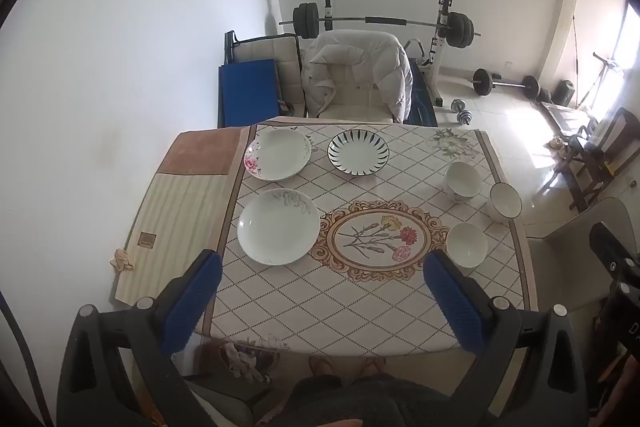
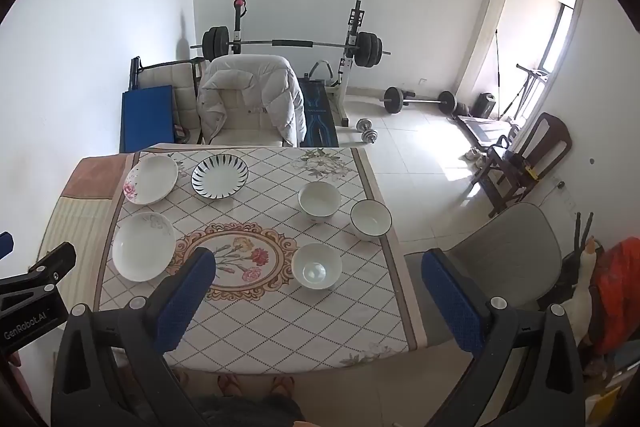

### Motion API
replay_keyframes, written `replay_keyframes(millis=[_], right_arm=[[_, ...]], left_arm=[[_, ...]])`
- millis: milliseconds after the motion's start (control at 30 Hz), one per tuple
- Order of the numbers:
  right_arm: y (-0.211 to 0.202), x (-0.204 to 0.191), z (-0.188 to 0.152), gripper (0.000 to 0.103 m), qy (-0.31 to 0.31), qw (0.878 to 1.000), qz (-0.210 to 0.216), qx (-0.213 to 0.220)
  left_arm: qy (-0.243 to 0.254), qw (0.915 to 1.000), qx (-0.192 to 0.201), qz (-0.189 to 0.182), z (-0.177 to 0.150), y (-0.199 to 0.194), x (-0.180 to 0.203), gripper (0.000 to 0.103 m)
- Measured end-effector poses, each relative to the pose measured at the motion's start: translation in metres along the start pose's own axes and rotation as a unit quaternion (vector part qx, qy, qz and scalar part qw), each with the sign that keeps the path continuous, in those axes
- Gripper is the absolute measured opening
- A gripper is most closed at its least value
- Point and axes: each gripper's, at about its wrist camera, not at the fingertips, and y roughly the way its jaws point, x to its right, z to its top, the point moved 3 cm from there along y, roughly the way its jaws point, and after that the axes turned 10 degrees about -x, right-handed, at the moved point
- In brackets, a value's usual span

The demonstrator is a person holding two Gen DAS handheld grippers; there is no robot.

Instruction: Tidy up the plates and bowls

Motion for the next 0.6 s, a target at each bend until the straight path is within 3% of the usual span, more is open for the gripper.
replay_keyframes(millis=[600], right_arm=[[-0.016, -0.006, 0.000, 0.103, -0.006, 1.000, 0.007, 0.007]], left_arm=[[-0.002, 0.9999, 0.012, -0.007, -0.002, -0.010, 0.005, 0.103]])
